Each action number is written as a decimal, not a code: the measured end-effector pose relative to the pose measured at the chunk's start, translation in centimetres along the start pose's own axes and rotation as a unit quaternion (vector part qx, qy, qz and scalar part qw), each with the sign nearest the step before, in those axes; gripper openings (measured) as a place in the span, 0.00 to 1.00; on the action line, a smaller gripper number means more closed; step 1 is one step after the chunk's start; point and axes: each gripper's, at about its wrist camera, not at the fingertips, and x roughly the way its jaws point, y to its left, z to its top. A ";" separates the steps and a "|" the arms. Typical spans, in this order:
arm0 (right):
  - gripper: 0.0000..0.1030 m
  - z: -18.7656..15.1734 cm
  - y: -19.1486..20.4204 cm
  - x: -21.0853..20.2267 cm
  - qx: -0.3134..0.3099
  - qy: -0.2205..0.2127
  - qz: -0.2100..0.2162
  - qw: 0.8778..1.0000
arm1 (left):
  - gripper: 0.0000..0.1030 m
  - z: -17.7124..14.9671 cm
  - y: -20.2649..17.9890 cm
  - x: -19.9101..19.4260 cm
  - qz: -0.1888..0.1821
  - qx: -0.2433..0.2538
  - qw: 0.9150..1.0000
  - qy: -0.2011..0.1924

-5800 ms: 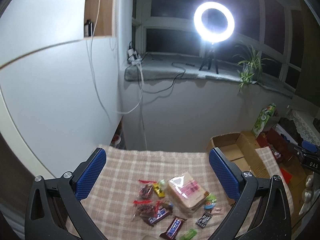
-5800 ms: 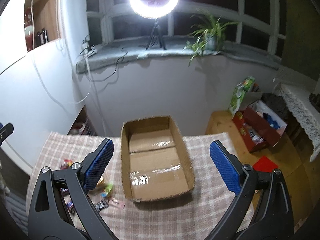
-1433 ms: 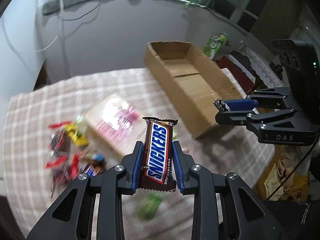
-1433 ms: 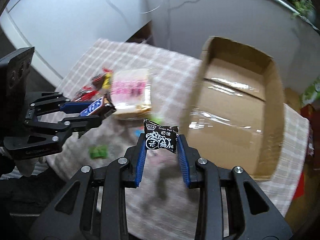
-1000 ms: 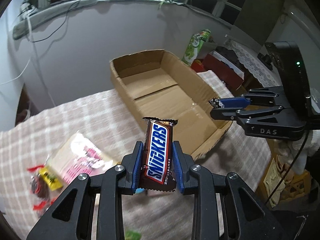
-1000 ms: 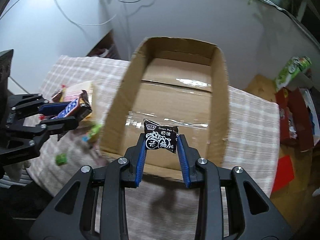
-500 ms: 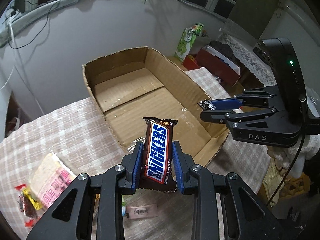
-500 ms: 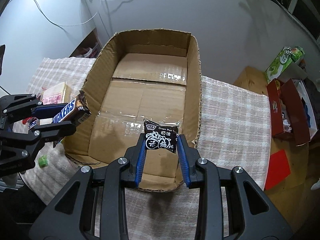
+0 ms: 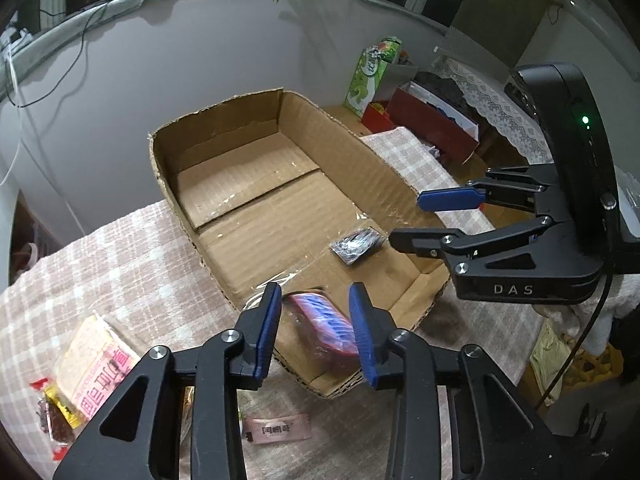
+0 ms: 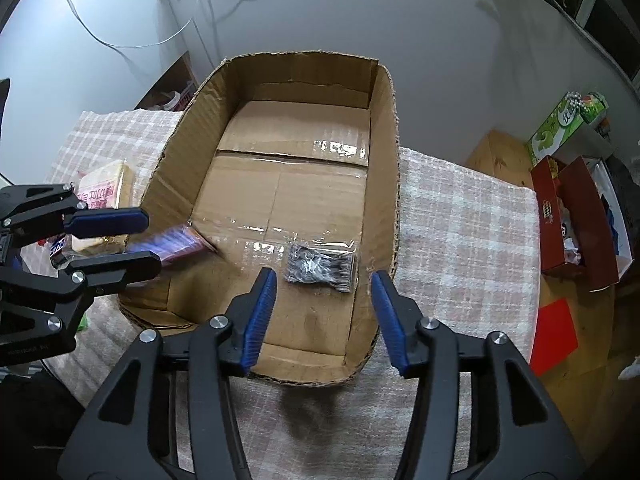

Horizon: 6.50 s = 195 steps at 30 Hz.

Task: Organize snacks
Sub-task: 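Carry both items over the cardboard box and open both tools to drop them, then grasp the green candy with the left tool while the right tool grasps the pink wrapper, then carry both candies over the box and open both tools to release them, then move both tools back to the bread bag and close them on its sides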

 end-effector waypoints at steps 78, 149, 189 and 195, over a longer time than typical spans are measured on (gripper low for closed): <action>0.43 -3.3 18.7 5.7 -0.151 0.061 0.095 0.982 | 0.33 -17.1 6.2 -4.3 0.028 -0.071 0.995 0.065; 0.05 4.9 0.4 -4.0 0.045 -0.062 0.065 0.995 | 0.18 1.1 4.6 -3.9 -0.001 -0.015 0.998 -0.066; 0.60 5.3 -0.4 -1.1 0.042 -0.044 0.041 0.997 | 0.23 1.5 4.0 -1.5 -0.005 -0.050 0.998 -0.042; 0.60 4.4 1.4 -1.9 0.040 -0.049 0.063 0.996 | 0.23 -0.4 5.2 -3.9 -0.010 -0.084 0.995 -0.052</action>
